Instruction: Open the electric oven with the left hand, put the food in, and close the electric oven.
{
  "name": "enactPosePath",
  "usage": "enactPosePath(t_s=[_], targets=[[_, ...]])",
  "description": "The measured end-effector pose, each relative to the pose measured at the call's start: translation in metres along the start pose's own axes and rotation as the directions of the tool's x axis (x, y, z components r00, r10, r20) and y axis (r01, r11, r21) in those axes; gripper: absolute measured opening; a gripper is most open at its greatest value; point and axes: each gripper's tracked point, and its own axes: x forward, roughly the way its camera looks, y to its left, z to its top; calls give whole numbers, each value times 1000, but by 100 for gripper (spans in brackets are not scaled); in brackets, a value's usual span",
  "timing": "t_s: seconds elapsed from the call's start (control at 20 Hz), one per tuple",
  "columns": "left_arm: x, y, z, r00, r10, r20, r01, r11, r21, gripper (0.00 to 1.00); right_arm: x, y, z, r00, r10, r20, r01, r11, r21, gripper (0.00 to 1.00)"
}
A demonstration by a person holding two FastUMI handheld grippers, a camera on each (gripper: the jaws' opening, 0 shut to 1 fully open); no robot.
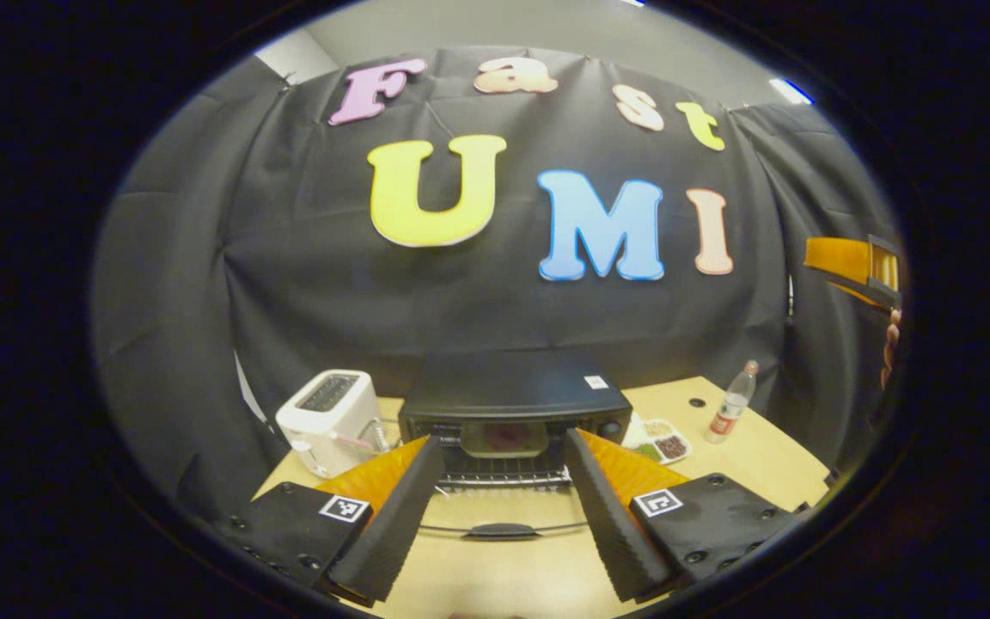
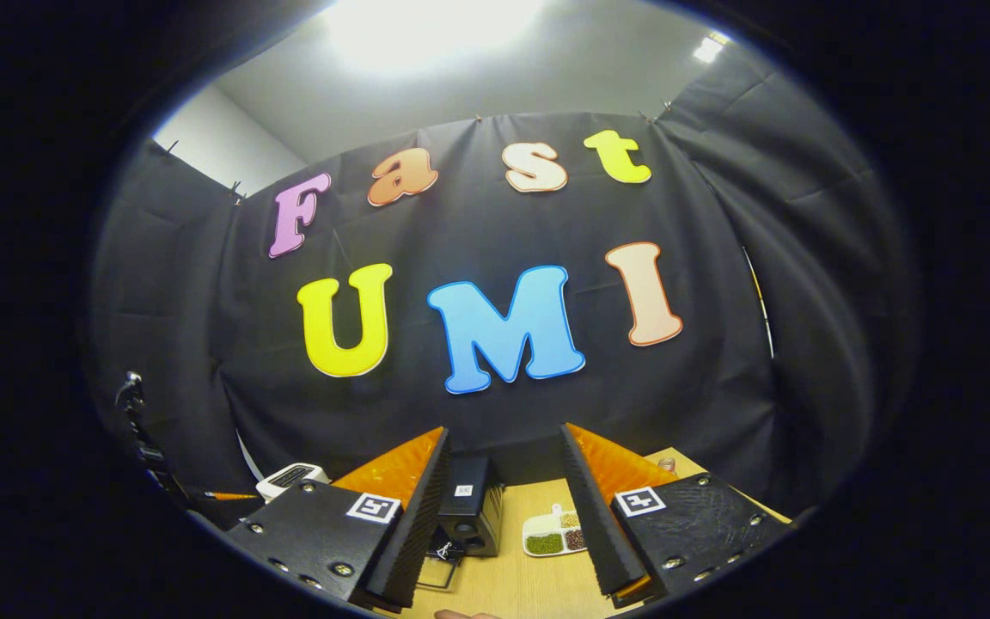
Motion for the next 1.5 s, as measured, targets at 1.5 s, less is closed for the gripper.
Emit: enactPosePath(t_s=[1.5], targets=[[126,2,-269,650,-29,-760,27,1000,-15,100,-17,-102,-30,977,-191,-92,184,980,-76,89]])
